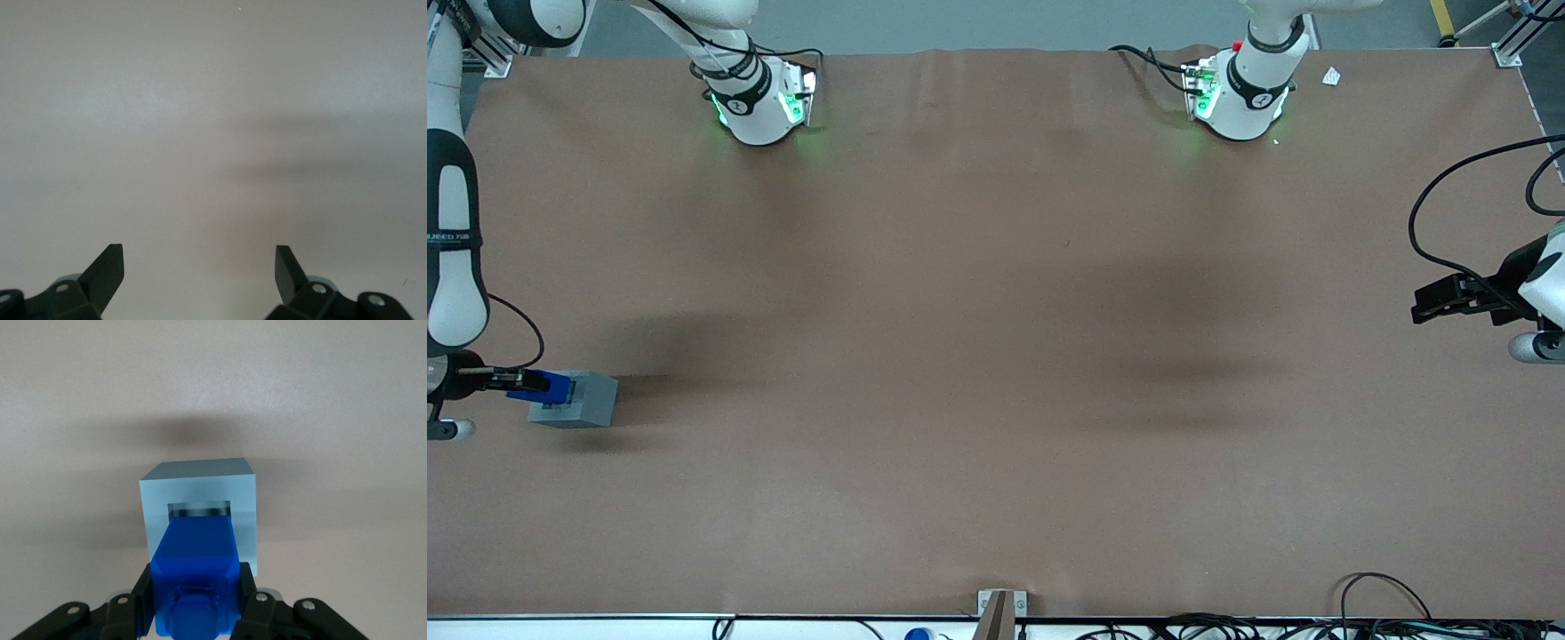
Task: Insert blue part into gray base with right arm
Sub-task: 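Lower the blue cube into the gray base's square hole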
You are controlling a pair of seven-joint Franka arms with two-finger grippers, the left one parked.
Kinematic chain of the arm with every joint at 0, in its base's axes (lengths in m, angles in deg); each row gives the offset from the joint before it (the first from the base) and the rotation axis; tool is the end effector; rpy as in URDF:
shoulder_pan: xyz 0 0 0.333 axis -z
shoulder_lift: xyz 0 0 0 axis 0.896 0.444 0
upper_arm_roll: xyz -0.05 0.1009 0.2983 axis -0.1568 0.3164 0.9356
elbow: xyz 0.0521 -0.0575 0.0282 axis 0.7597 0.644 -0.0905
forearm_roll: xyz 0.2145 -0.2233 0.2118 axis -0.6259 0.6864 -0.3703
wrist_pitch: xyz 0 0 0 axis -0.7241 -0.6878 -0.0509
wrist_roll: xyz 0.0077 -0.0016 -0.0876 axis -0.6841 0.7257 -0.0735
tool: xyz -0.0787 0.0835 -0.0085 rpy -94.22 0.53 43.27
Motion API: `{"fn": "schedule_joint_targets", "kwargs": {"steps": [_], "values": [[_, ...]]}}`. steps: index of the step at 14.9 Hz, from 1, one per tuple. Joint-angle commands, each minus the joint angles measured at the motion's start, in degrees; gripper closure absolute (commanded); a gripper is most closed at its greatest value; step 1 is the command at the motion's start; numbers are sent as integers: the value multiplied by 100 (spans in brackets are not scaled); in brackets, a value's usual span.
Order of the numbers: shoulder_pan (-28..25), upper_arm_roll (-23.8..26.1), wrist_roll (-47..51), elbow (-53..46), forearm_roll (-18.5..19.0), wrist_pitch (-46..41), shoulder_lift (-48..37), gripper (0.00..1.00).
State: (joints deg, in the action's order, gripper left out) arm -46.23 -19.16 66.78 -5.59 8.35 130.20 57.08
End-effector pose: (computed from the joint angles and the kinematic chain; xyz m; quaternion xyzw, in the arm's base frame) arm 0.6449 -0.2466 0.3121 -0.9982 0.0124 0.0581 0.0009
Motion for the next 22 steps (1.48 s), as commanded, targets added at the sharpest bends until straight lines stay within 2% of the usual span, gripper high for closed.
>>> {"fn": "schedule_joint_targets", "kwargs": {"steps": [1, 22], "values": [[44, 62, -63, -54, 11, 55, 60, 98], [52, 71, -72, -45, 11, 116, 156, 98]]}}
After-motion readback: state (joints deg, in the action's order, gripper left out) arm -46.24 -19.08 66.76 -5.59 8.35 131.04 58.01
